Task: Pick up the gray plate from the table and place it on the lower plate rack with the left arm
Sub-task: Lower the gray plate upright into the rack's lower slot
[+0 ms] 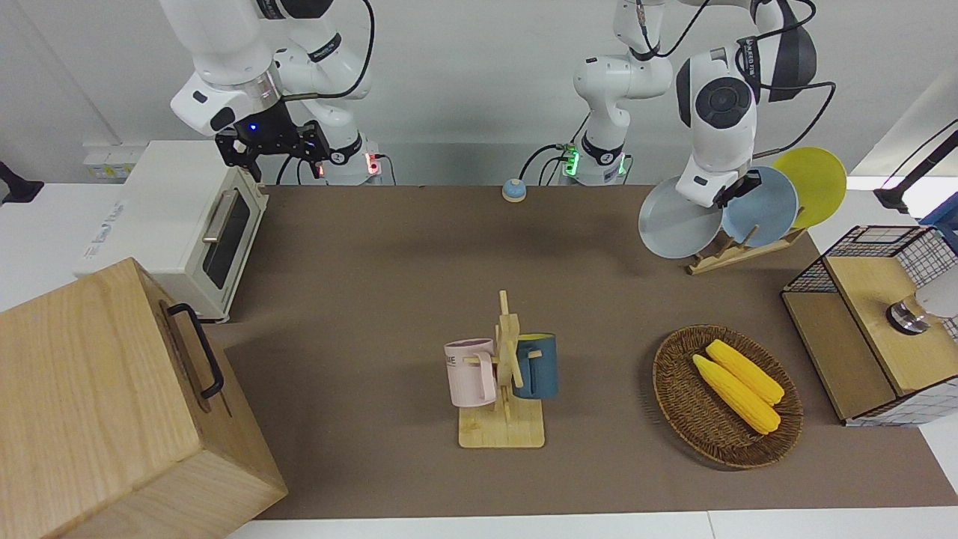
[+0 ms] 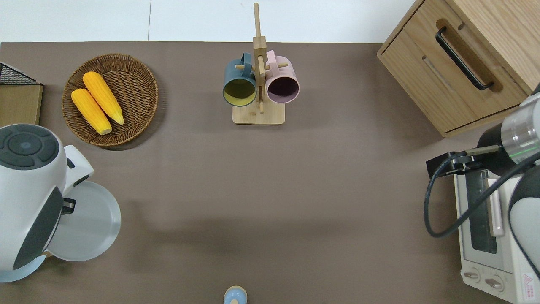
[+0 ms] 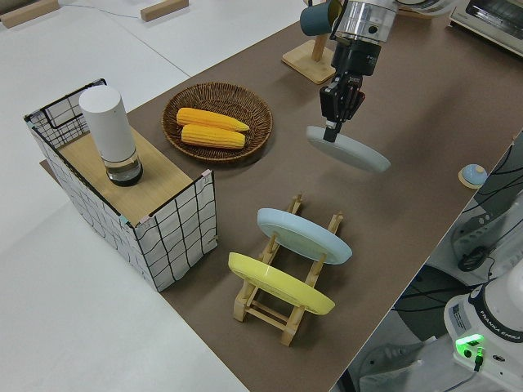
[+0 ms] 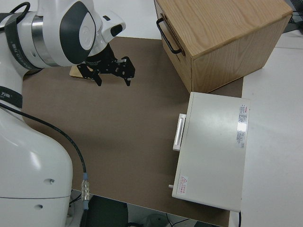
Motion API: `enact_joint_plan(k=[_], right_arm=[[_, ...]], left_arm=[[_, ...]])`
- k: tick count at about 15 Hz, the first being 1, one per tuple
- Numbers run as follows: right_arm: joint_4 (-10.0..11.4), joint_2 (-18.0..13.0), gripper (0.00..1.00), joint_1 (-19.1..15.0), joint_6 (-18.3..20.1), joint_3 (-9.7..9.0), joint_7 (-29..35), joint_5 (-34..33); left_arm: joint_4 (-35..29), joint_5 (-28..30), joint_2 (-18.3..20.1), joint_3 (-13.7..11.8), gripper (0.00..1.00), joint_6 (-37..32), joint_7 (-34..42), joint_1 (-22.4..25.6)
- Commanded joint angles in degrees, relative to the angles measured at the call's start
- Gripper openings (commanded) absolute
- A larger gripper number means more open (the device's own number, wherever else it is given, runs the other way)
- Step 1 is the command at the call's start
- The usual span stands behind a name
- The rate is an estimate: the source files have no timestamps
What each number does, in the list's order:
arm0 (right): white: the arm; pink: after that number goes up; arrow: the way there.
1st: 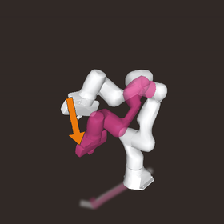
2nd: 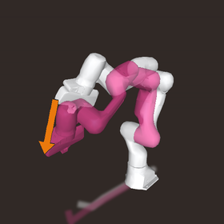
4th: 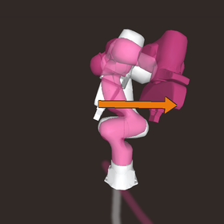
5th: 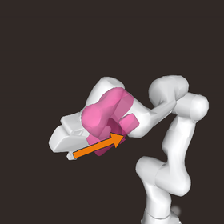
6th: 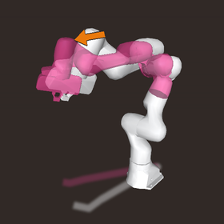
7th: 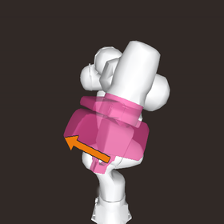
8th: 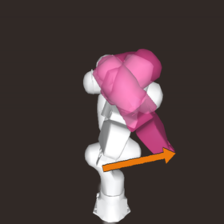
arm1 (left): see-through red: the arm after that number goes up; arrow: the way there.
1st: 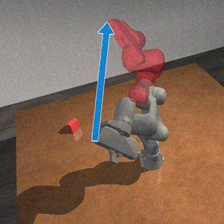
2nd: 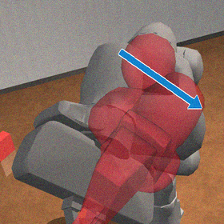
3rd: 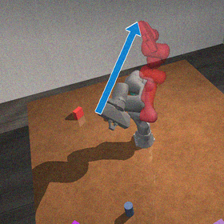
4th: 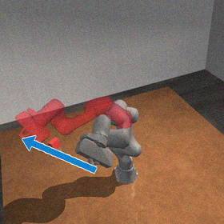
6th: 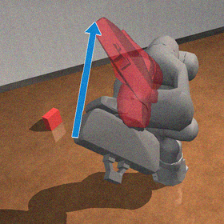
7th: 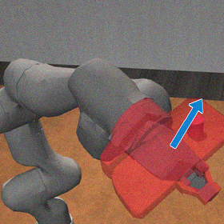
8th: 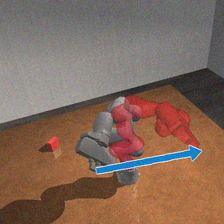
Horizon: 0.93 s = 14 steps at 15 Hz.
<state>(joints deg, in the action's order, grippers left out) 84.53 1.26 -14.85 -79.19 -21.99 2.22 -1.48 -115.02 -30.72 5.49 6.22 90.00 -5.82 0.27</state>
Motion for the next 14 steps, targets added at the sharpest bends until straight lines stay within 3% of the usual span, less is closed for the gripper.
enact_joint_plan(k=[1, 5, 8, 14], right_arm=[[-0.33, -0.12, 0.983, -1.32, 0.7, -1.21, 0.68, -0.37], [-0.41, -0.12, 0.983, -1.32, 0.62, -1.21, 0.68, -0.37], [-0.41, -0.12, 0.983, -1.32, 0.62, -1.21, 0.68, -0.37], [-0.33, -0.12, 0.983, -1.32, 0.62, -1.21, 0.68, -0.37]], left_arm=[[1.99, -8.46, -2.67, 0.28, 0.0, -4.83, -1.39, -0.62], [1.99, -13.39, -4.25, 0.19, 0.0, -6.68, -2.0, -0.45], [1.9, -16.3, -6.54, 0.28, 0.0, -8.79, -6.47, -0.71], [1.29, -16.92, -9.62, 0.28, 0.0, -9.41, -11.39, -0.71]])
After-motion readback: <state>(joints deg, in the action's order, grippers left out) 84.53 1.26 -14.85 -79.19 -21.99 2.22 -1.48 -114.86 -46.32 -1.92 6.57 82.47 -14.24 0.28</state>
